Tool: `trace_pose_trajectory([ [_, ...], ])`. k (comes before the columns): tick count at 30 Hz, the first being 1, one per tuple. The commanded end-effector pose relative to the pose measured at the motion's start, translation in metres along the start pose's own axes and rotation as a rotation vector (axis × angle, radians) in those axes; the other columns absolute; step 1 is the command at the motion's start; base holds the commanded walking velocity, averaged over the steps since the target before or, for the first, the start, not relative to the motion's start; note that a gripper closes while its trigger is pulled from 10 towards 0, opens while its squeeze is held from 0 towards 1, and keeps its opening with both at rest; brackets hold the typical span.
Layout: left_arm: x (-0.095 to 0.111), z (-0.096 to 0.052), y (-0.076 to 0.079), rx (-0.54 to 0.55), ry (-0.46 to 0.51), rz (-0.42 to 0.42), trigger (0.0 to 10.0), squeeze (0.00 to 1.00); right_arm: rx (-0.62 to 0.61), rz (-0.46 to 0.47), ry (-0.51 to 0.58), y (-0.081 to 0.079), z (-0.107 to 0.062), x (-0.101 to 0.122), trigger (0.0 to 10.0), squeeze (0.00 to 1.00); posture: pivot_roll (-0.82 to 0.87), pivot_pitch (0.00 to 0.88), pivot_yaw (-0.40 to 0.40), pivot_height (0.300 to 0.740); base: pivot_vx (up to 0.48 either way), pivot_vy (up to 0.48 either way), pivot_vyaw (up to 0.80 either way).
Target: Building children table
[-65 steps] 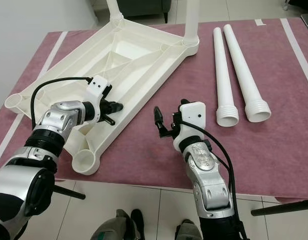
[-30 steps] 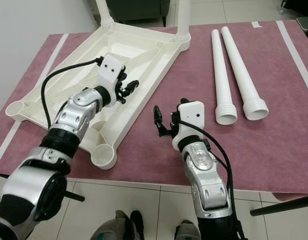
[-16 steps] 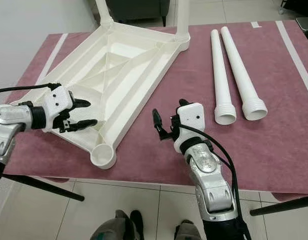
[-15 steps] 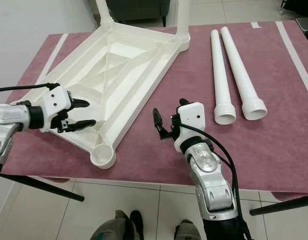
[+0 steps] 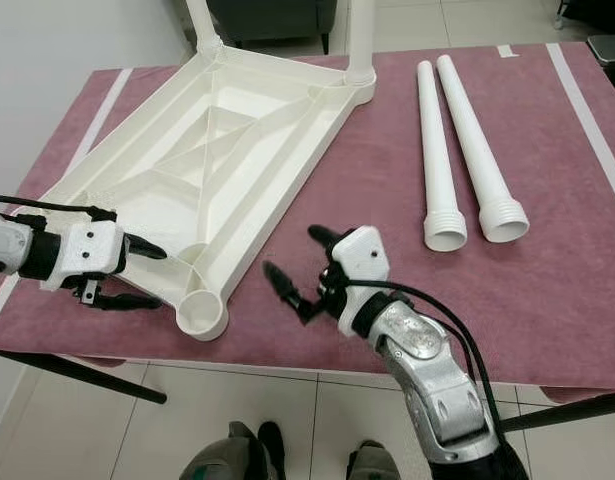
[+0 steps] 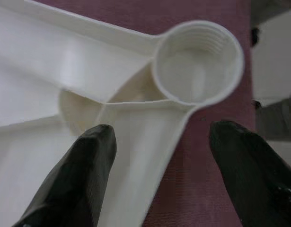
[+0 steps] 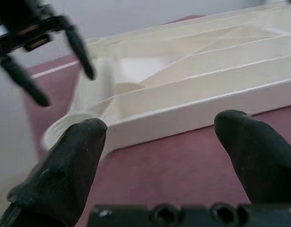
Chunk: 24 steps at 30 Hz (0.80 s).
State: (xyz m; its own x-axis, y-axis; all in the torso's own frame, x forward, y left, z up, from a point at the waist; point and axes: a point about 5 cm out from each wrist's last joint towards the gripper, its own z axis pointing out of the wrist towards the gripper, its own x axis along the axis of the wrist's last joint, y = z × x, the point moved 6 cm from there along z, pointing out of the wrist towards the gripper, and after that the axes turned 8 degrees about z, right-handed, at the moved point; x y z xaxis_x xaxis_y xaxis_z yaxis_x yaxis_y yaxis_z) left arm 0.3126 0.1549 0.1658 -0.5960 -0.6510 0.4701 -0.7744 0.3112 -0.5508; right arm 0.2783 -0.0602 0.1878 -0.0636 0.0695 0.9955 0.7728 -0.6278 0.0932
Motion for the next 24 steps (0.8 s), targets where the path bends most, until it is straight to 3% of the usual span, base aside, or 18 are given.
trace_pose_trajectory([
  [1,-0.004,0.004,0.008,-0.063,-0.022,0.032,10.0,0.00,0.088,0.008,-0.004,-0.015,0.000,0.001,10.0,0.00,-0.05,0.158,0.148,0.740,0.000,0.000,0.00],
  [12,-0.012,0.021,0.007,-0.105,-0.038,0.071,10.0,0.00,0.109,-0.040,-0.037,-0.019,0.000,-0.004,10.0,0.00,-0.07,0.160,0.157,0.740,0.000,0.000,0.00],
  [13,-0.013,0.022,0.008,-0.113,-0.035,0.068,8.2,0.00,0.109,-0.038,-0.037,-0.019,-0.001,-0.004,10.0,0.00,-0.07,0.164,0.160,0.740,0.000,0.000,0.00],
  [14,-0.014,0.024,0.010,-0.120,-0.031,0.062,4.6,0.00,0.103,-0.038,-0.037,-0.019,-0.002,-0.003,10.0,0.00,-0.07,0.166,0.161,0.740,0.000,0.000,0.00],
  [16,-0.015,0.027,0.012,-0.122,-0.029,0.051,4.2,0.00,0.097,-0.037,-0.035,-0.018,-0.002,-0.002,10.0,0.00,-0.07,0.169,0.161,0.740,0.000,0.000,0.00],
  [17,-0.017,0.031,0.013,-0.118,-0.026,0.038,2.2,0.00,0.094,-0.037,-0.031,-0.017,-0.003,-0.001,10.0,0.00,-0.08,0.172,0.160,0.740,0.000,0.000,0.00],
  [19,-0.018,0.034,0.014,-0.116,-0.024,0.035,2.2,0.00,0.097,-0.038,-0.032,-0.017,-0.004,0.000,10.0,0.00,-0.08,0.174,0.159,0.740,0.000,0.000,0.00],
  [20,-0.020,0.039,0.013,-0.110,-0.014,0.025,0.0,0.00,0.105,-0.038,-0.031,-0.018,-0.005,0.002,10.0,0.00,-0.08,0.177,0.158,0.740,0.000,0.000,0.00],
  [24,-0.021,0.047,0.016,-0.109,-0.004,0.022,0.0,0.00,0.104,-0.037,-0.029,-0.018,-0.007,0.003,10.0,0.00,-0.09,0.184,0.156,0.740,0.000,0.000,0.00],
])
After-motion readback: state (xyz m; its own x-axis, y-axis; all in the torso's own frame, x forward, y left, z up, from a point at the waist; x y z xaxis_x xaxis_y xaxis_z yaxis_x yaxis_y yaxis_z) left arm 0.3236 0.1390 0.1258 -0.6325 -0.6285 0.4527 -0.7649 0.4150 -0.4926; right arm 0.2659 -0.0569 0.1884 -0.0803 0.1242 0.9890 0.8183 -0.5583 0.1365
